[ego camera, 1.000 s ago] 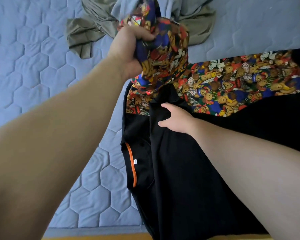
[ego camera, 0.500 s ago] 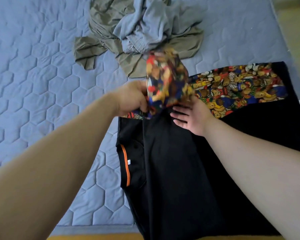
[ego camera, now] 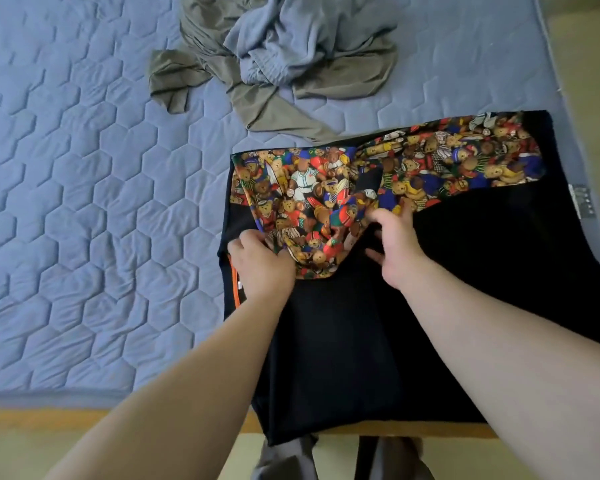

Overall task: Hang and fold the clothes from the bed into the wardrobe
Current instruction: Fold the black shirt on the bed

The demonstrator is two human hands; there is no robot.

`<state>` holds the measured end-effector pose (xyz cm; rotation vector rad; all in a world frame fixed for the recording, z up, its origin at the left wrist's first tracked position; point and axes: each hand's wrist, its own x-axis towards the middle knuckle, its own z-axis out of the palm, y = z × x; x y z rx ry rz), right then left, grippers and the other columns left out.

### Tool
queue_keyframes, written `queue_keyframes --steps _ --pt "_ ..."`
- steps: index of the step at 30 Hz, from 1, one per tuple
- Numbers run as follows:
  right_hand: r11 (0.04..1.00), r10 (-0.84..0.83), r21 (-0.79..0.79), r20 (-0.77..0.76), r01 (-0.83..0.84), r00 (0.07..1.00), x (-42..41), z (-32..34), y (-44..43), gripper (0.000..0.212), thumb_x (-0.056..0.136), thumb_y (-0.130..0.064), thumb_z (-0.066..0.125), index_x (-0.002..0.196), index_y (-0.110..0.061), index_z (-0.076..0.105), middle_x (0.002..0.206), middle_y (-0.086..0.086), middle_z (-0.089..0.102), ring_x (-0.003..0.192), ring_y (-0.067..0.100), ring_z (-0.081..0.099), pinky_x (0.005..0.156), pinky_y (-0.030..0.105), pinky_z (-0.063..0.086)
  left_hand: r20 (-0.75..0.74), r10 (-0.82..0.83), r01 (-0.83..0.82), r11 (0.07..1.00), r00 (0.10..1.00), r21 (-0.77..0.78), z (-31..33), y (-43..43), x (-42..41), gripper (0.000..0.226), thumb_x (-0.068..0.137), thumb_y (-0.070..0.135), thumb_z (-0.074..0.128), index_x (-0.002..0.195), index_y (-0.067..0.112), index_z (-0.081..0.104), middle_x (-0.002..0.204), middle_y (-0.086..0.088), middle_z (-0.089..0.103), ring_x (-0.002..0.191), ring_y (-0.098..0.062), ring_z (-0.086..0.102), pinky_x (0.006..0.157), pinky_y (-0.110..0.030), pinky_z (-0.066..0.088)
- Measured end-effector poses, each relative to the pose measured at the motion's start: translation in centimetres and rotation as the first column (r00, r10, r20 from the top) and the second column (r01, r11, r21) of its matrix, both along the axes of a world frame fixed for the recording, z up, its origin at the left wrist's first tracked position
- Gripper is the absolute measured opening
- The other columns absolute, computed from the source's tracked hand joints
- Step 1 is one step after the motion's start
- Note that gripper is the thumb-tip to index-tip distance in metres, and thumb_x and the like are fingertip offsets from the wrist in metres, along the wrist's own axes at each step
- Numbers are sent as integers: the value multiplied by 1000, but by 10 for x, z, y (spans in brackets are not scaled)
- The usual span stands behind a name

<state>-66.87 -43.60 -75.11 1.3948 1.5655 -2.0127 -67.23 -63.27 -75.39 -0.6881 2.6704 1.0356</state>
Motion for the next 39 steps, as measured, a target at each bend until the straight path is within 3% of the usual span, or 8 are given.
queue_keyframes --steps 4,10,13,16,19,26,33,39 --pt "377 577 778 228 -503 784 5 14 4 121 80 -4 74 157 -46 -8 168 3 -12 155 33 9 117 51 36 360 244 -326 927 901 187 -14 12 18 42 90 36 72 117 16 47 115 -6 61 101 -25 65 81 -36 56" --pt "-155 718 761 525 -630 456 -2 11 25 55 86 -24 70 138 -27 55 165 4 20 155 31 9 124 53 17 645 167 -612 555 746 564 -12 21 18 19 102 30 60 117 19 63 123 -7 68 105 -25 69 86 -39 61" --pt "-47 763 709 480 -703 433 13 30 19 28 92 -43 58 104 -19 68 112 4 65 117 29 56 101 42 43 605 167 -600 479 778 640 -10 17 12 32 102 27 58 132 20 60 120 -5 73 110 -23 69 97 -40 56" --pt "530 722 443 212 -723 659 46 43 8 27 87 -30 64 67 -12 59 67 -1 65 69 21 63 60 28 44 557 243 -605 401 794 688 2 11 8 30 101 29 58 128 17 63 109 -6 77 102 -26 74 98 -47 56" --pt "864 500 -149 153 -481 852 83 35 -4 12 80 -17 71 87 -8 74 83 6 77 82 25 73 76 31 56 602 175 -614 405 779 677 18 5 10 33 100 37 58 122 14 66 108 -11 77 101 -33 74 97 -53 54" --pt "812 575 -328 316 -482 754 149 -23 -44 54 82 -10 78 129 -27 58 123 2 67 118 31 60 100 57 51 565 84 -328 879 821 346 -5 -15 51 14 92 24 72 104 17 70 106 -5 76 92 -22 72 81 -37 59" --pt "799 598 -247 419 -548 684 155 -32 -53 37 90 -18 75 123 -16 58 117 10 66 107 35 66 67 44 64 605 83 -359 865 792 351 -18 -26 81 26 81 27 84 102 20 69 102 -1 76 91 -23 74 86 -43 61" --pt "856 514 -277 379 -436 769 164 -45 -62 24 92 -23 74 113 -22 63 121 6 66 113 31 63 90 53 58 765 -39 -346 877 643 335 -11 -34 114 33 79 18 86 104 19 64 99 -4 75 89 -21 74 76 -40 64"
